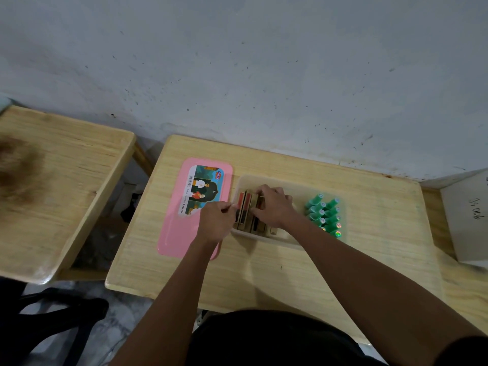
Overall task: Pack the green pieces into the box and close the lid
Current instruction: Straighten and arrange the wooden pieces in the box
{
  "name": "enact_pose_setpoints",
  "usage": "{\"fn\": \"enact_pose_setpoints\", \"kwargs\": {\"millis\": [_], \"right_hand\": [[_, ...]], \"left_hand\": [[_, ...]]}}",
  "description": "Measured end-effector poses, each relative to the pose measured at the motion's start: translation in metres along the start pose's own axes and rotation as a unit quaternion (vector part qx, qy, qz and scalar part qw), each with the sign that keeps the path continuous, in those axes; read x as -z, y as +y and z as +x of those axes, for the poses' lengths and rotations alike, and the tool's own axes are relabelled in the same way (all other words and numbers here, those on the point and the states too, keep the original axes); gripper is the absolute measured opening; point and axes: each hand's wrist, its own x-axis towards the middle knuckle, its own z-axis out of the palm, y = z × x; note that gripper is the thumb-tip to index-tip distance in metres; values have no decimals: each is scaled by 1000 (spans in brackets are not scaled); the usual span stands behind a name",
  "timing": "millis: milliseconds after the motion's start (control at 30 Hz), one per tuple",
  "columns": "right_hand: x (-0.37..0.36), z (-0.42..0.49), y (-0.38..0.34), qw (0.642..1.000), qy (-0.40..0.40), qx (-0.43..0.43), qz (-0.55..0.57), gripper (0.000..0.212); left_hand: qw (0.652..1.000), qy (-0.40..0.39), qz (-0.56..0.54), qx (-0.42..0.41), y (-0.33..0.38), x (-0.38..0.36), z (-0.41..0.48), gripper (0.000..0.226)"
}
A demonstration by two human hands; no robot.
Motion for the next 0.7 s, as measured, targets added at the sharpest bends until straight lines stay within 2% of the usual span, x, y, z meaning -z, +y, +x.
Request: {"fn": "enact_pose_setpoints", "kwargs": {"millis": [267,333,433,567,700], "right_hand": [[3,0,0,995,57,9,77,30],[3,-1,0,988,72,3,134,28],[9,-7,-3,963,87,-1,255,29],[11,-10,-3,957,93,-7,275,38],[7,-8,-1,945,107,-48,305,33]], "left_hand": [[1000,2,6,-1,0,0,0,26],[1000,4,4,2,0,0,0,25],[1000,4,-2,5,0,-1,0,24],[1000,3,-10,8,2,-1,-1,24],[1000,1,-10,11,1,-1,-2,24]]}}
